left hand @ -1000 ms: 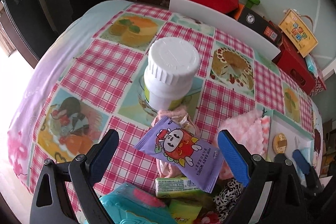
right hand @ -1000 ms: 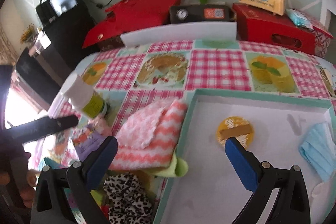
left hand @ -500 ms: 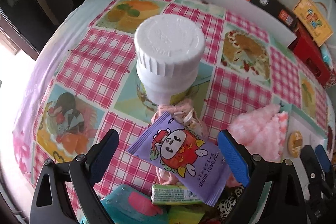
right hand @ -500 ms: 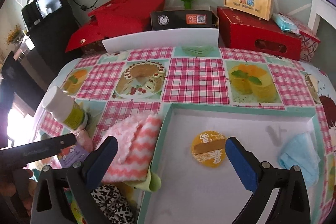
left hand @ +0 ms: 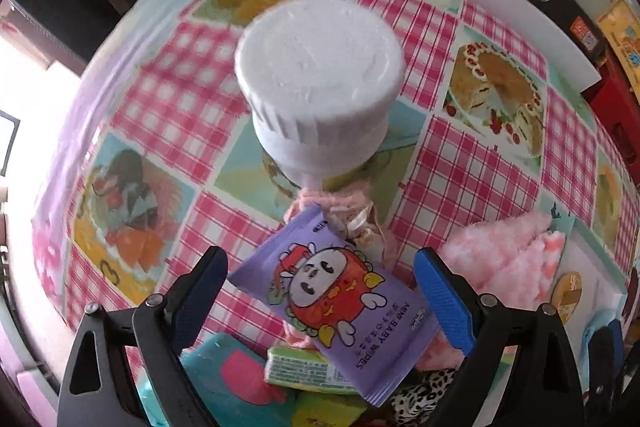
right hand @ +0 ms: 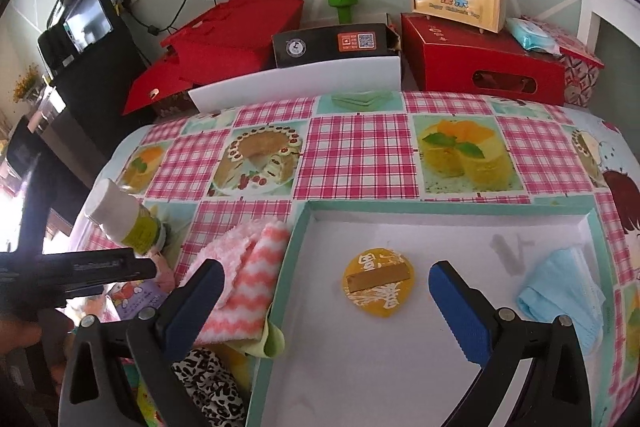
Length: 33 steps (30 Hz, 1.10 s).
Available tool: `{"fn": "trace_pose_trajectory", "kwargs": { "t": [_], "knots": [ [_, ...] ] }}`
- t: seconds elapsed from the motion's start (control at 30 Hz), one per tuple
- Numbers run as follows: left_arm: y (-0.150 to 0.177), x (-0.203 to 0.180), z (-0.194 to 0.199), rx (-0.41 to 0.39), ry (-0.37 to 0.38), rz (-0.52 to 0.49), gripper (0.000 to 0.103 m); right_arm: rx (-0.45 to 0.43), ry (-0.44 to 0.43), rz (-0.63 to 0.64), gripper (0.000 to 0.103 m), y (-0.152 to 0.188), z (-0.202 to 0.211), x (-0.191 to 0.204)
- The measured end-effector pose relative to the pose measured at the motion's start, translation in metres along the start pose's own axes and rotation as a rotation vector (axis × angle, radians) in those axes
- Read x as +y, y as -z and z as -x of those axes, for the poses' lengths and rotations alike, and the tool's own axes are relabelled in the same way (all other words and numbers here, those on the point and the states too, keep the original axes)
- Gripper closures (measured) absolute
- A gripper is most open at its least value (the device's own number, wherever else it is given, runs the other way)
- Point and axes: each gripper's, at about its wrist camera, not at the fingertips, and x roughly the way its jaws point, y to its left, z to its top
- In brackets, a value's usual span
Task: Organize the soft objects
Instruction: 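Move the left gripper back to the pile toward the purple packet, then close the left gripper on the purple wipes packet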
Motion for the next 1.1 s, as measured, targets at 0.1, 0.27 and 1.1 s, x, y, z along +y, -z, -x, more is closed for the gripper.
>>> {"fn": "trace_pose_trajectory", "kwargs": {
  "t": [0.1, 0.27, 1.1],
  "knots": [
    [-0.004, -0.003, -0.004, 0.004, -0.029, 0.007, 0.012, -0.006, -0.003, -0.010, 0.000, -0.001, 0.003, -0.005],
    [-0.003, -0.001, -0.008, 0.004, -0.031, 0.034, 0.037, -0.007, -0.002, -0.030, 0.000, -0.002, 0.006, -0.013],
    [0.024, 0.036, 0.057, -0.022, 0.065, -0.079, 0.057, 0.011, -0.004, -0.043, 0.000, -0.001, 0.004, -0.021]
  ]
}}
